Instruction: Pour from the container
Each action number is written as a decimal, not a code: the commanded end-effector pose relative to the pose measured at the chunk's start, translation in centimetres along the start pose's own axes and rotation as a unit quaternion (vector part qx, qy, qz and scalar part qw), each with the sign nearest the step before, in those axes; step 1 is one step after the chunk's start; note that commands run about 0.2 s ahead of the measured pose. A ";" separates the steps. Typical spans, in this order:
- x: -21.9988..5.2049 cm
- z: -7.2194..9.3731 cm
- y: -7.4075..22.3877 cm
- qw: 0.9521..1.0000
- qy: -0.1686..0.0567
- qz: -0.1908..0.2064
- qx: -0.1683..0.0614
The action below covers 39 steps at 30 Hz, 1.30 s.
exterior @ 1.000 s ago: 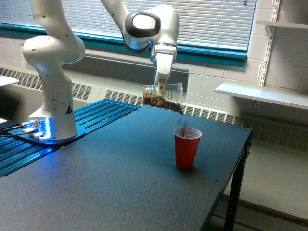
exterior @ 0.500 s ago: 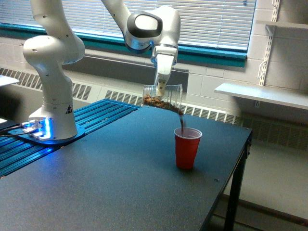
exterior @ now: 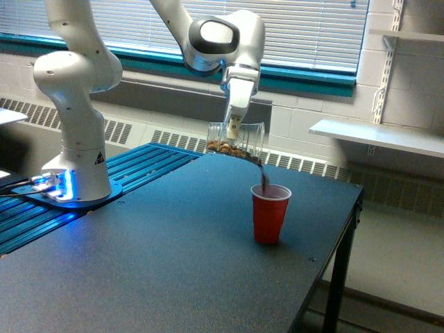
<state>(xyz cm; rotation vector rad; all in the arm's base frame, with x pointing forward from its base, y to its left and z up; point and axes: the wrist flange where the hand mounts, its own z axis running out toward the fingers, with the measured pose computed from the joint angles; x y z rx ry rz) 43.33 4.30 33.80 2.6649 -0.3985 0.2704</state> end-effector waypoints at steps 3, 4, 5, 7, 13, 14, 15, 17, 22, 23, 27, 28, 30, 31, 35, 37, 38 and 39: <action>0.4 -0.3 -0.6 1.000 -0.002 -0.002 -0.011; 0.4 -0.3 -0.6 1.000 -0.003 -0.003 -0.012; 0.5 -0.4 -0.6 1.000 -0.005 -0.004 -0.013; 0.5 -0.3 -0.8 1.000 -0.006 -0.004 -0.015; 0.8 -0.4 -1.1 1.000 -0.012 -0.009 -0.024; 0.8 -0.4 -1.1 1.000 -0.013 -0.010 -0.025; 0.8 -0.4 -1.2 0.999 -0.015 -0.011 -0.028; 1.0 -0.5 -1.3 0.999 -0.019 -0.012 -0.032; 1.3 -0.6 -1.6 0.999 -0.023 -0.014 -0.036; 1.3 -0.6 -1.7 0.999 -0.025 -0.014 -0.036; 1.6 -0.7 -1.8 0.999 -0.028 -0.019 -0.038; 1.7 -0.7 -1.9 0.999 -0.028 -0.019 -0.039; 1.8 -0.8 -2.0 0.999 -0.029 -0.020 -0.040; 1.8 -0.7 -2.0 0.999 -0.030 -0.021 -0.040; 2.0 -0.7 -2.1 0.998 -0.034 -0.023 -0.040; 2.1 -0.7 -2.1 0.998 -0.035 -0.024 -0.039; 2.1 -0.7 -2.1 0.998 -0.035 -0.024 -0.038; 2.1 -0.6 -2.1 0.998 -0.036 -0.023 -0.037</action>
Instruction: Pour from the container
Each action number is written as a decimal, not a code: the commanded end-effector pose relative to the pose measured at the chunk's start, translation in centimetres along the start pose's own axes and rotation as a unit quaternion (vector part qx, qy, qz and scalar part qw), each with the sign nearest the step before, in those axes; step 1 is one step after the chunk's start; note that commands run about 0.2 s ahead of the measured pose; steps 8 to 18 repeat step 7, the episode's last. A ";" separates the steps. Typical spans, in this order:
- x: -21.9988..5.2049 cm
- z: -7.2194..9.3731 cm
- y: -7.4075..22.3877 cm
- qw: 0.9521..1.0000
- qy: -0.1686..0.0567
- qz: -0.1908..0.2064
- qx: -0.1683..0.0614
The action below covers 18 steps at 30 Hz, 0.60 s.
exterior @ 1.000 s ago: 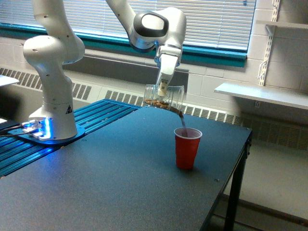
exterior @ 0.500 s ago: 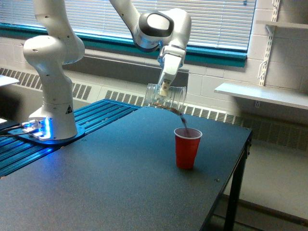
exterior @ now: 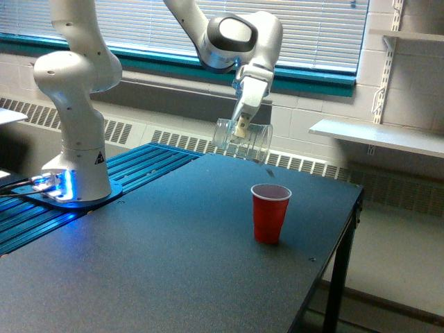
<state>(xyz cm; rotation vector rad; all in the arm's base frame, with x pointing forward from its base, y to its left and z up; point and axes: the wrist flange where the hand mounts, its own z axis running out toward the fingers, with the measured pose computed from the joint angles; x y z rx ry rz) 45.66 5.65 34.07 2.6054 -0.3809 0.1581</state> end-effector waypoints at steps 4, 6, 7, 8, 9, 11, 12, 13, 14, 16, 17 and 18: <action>0.3 0.0 -0.1 1.000 -0.005 -0.006 0.010; 0.4 0.1 0.0 1.000 -0.005 -0.006 0.014; 0.3 0.1 0.1 1.000 -0.005 -0.006 0.014; 0.3 0.1 0.1 1.000 -0.005 -0.006 0.014; 0.3 0.1 0.1 1.000 -0.005 -0.006 0.014; 0.3 0.1 0.1 1.000 -0.005 -0.006 0.014; 0.3 0.1 0.1 1.000 -0.005 -0.006 0.014; 0.3 0.1 0.1 1.000 -0.005 -0.006 0.014; 0.3 0.1 0.1 1.000 -0.005 -0.006 0.014; 0.3 0.1 0.1 1.000 -0.005 -0.006 0.014; 0.3 0.1 0.1 1.000 -0.005 -0.006 0.014; 0.3 0.1 0.1 1.000 -0.005 -0.006 0.014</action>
